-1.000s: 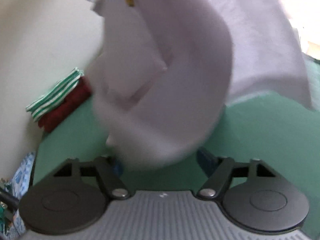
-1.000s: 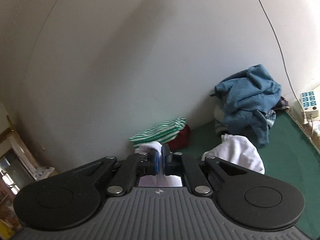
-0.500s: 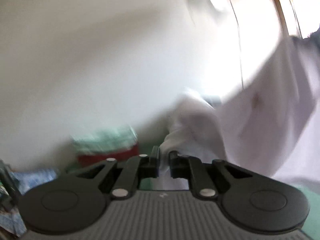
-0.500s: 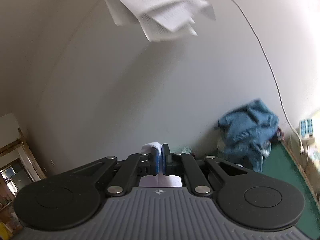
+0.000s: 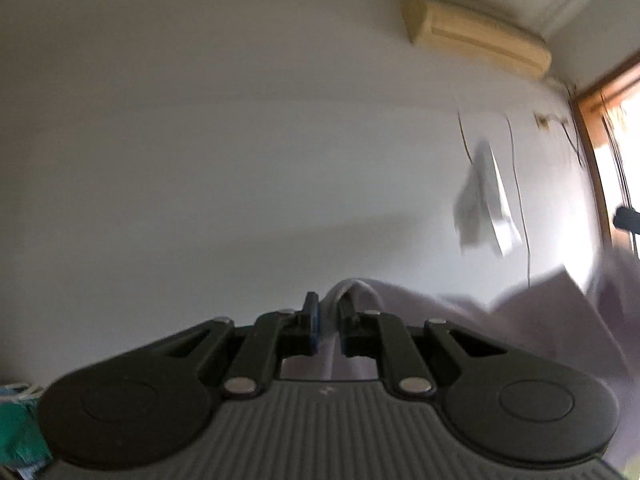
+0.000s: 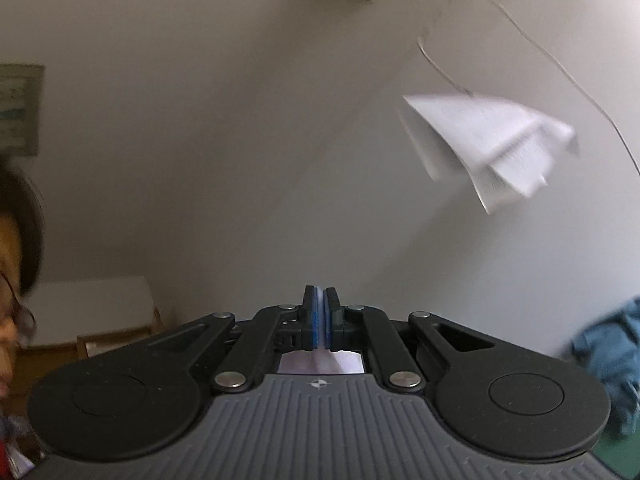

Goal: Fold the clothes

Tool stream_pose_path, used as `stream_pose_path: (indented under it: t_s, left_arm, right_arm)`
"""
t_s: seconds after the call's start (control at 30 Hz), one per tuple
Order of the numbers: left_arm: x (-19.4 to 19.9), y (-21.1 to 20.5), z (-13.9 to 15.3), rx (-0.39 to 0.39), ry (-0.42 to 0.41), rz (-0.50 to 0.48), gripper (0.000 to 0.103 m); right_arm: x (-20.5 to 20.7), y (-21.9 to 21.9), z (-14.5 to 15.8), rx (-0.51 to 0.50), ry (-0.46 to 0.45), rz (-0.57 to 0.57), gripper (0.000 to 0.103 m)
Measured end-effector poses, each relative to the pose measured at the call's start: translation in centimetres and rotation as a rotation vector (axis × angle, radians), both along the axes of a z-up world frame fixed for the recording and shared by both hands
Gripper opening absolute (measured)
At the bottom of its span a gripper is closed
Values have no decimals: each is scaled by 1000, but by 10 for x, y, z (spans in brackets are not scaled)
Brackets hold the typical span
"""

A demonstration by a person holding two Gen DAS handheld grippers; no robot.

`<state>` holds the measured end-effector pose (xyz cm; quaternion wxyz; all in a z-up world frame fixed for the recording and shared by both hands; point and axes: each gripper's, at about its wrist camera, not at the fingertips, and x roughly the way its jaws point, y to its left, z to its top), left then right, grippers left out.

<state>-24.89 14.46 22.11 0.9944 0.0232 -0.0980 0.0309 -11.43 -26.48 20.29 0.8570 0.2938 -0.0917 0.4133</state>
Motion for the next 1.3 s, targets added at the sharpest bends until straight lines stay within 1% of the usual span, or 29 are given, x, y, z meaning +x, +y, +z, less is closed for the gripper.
stream_pose_path:
  t_s: [0.1,0.13,0.2,0.27,0.3,0.33,0.4,0.47,0.53,0.6,0.63,0.67,0.7,0.73,0.77,0.8,0.87,0.9,0.93,0.97,1.0,1.03,1.07,1.1,1.13,1.17,1.2,1.23,1.3]
  left_arm:
    - [-27,9,14,-11,-53,0,11]
    - [-28,11,12,-4,-63,8,11]
    - [-16,11,1,5,-26,50,9]
    - [5,13,-22,-4,70,37,9]
    - [14,15,-36,-7,123,39,9]
    - [22,18,-50,-8,176,41,9]
    - [42,21,-84,16,303,72,9]
    - [57,28,-117,32,417,97,9]
    - [69,39,-147,25,555,72,12]
    - [70,52,-173,24,713,-16,13]
    - [70,58,-186,25,790,-60,15]
    - [61,59,-195,59,840,-110,27]
    - [52,60,-203,94,889,-160,46]
    - [43,60,-212,128,937,-209,60]
    - [35,57,-217,168,951,-233,80]
    - [27,54,-222,208,965,-256,93]
    - [12,48,-232,289,993,-302,96]
    - [5,47,-239,318,1008,-298,96]
    - [7,46,-250,332,1038,-285,96]
    - [9,50,-259,306,1069,-271,93]
    - [11,54,-267,279,1099,-257,84]
    - [13,58,-275,253,1130,-243,79]
    - [19,60,-283,227,1155,-227,63]
    - [25,62,-291,201,1180,-212,36]
    - [30,65,-298,176,1203,-196,23]
    - [33,69,-290,162,1174,-190,14]
    - [36,73,-282,148,1144,-185,9]
    - [39,77,-274,135,1115,-179,7]
    - [45,85,-258,107,1055,-167,7]
  right_arm:
    - [-10,-1,9,41,-24,-53,3]
    - [-9,1,10,34,-13,-79,3]
    - [-2,11,5,-18,40,-127,4]
    - [15,28,-17,-125,167,-131,17]
    - [25,38,-34,-185,247,-117,34]
    - [32,50,-55,-266,324,-90,46]
    - [43,77,-106,-479,475,-2,48]
    - [41,104,-159,-715,607,54,49]
    - [29,127,-210,-912,690,129,48]
    - [13,144,-250,-1062,736,225,48]
    - [7,149,-262,-1112,739,232,49]
    - [4,154,-271,-1144,737,222,51]
    - [2,159,-279,-1170,737,218,58]
    - [2,163,-284,-1186,739,218,63]
    - [1,166,-288,-1202,732,219,62]
    - [-1,169,-287,-1216,709,215,62]
    - [0,178,-285,-1231,641,191,65]
    - [2,182,-285,-1236,618,181,69]
    - [3,185,-287,-1239,610,184,69]
    - [4,187,-290,-1239,613,201,69]
    - [6,191,-295,-1236,621,217,68]
    - [7,193,-298,-1226,625,219,63]
    - [8,194,-300,-1209,624,210,60]
    - [8,195,-301,-1192,622,202,35]
    - [9,195,-301,-1166,628,194,4]
    - [11,192,-298,-1127,642,185,2]
    - [13,189,-294,-1088,655,176,2]
    - [15,186,-291,-1048,669,167,2]
    - [18,176,-276,-952,683,143,2]
